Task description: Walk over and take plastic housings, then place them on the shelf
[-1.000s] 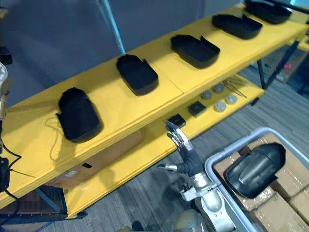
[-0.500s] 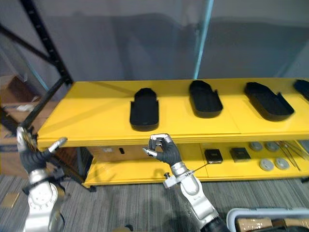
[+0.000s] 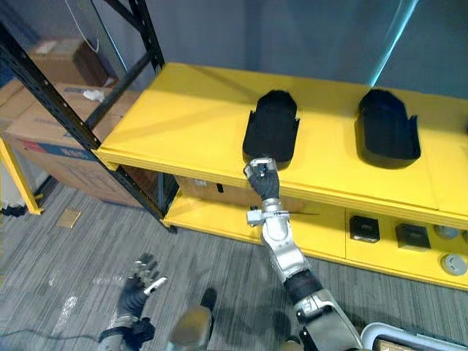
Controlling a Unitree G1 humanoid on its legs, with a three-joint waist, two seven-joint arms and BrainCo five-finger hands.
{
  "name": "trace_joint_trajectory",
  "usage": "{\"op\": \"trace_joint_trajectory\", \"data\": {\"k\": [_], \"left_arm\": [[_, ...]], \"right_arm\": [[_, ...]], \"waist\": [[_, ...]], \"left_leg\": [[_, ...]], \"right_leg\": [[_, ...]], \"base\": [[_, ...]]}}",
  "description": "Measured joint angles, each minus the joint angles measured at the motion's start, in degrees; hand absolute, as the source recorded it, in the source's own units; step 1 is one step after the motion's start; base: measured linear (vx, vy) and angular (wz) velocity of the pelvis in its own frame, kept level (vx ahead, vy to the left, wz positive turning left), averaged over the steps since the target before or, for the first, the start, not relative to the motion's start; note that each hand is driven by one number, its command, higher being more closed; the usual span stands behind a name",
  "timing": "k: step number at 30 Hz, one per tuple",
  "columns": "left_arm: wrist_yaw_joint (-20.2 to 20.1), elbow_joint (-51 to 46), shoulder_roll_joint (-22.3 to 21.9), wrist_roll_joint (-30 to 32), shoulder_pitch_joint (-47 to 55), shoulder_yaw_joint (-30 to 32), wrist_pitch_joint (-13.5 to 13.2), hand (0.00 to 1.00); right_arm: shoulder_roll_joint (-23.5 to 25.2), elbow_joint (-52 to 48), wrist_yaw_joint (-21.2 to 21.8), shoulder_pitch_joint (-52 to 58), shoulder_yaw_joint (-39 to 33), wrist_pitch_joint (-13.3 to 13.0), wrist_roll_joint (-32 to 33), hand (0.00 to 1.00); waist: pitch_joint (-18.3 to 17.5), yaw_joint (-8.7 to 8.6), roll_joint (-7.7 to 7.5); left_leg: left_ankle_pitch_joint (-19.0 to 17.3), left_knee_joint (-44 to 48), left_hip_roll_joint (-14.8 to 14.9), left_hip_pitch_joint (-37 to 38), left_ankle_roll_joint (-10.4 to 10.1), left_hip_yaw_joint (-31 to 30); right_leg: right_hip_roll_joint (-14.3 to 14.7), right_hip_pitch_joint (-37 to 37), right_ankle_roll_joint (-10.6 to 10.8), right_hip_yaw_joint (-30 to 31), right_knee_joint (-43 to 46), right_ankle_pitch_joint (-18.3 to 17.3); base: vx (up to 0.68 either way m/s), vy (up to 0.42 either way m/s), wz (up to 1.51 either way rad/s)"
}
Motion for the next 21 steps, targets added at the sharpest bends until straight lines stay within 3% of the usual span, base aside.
{"op": "trace_joint_trajectory", "data": {"k": [6, 12, 18, 21], "left_arm": [[-1.06, 3.56, 1.55, -3.56, -2.51, -2.93, -0.88, 0.00], [-0.99, 6.30, 1.61, -5.46, -3.29, -5.00, -1.87, 0.00], [-0.29, 8.67, 1.57, -5.86, -5.10, -6.42, -1.88, 0.00], [-0.30, 9.23, 1.58, -6.01, -5.38, -7.38, -1.90, 0.00]], "right_arm": [[-1.76, 3.89, -0.91, -7.64, -2.76, 0.09, -0.02, 1.00], [-2.93, 5.91, -0.86, -10.56, -2.88, -0.41, -0.07, 1.00], [-2.96, 8.46, -0.87, -14.68, -4.67, -1.46, -0.32, 1.00], [-2.97, 8.64, -0.88, -16.11, -4.91, -1.54, -0.55, 1.00]], "waist": [[5.44, 0.14, 1.73], [5.86, 0.16, 2.10], [7.66, 0.40, 3.89], [7.75, 0.55, 4.02]], "left_leg": [[0.06, 1.40, -0.57, -0.97, 0.08, 0.04], [-0.21, 2.31, -0.82, -2.27, 0.37, -0.01], [-0.82, 3.98, -1.16, -3.41, 0.86, -0.06], [-0.83, 4.18, -1.46, -4.68, 0.87, -0.13]], "right_leg": [[-1.20, -2.11, 0.12, 0.77, 4.46, -1.88], [-2.16, -4.57, -0.09, 0.88, 7.97, -3.97], [-3.07, -6.34, -0.55, 1.19, 11.14, -5.60], [-3.50, -7.82, -0.48, 1.30, 12.06, -5.83]], "base": [[0.00, -0.005, 0.01], [-0.02, -0.013, 0.03], [-0.04, -0.007, 0.00], [-0.04, 0.002, 0.03]]}}
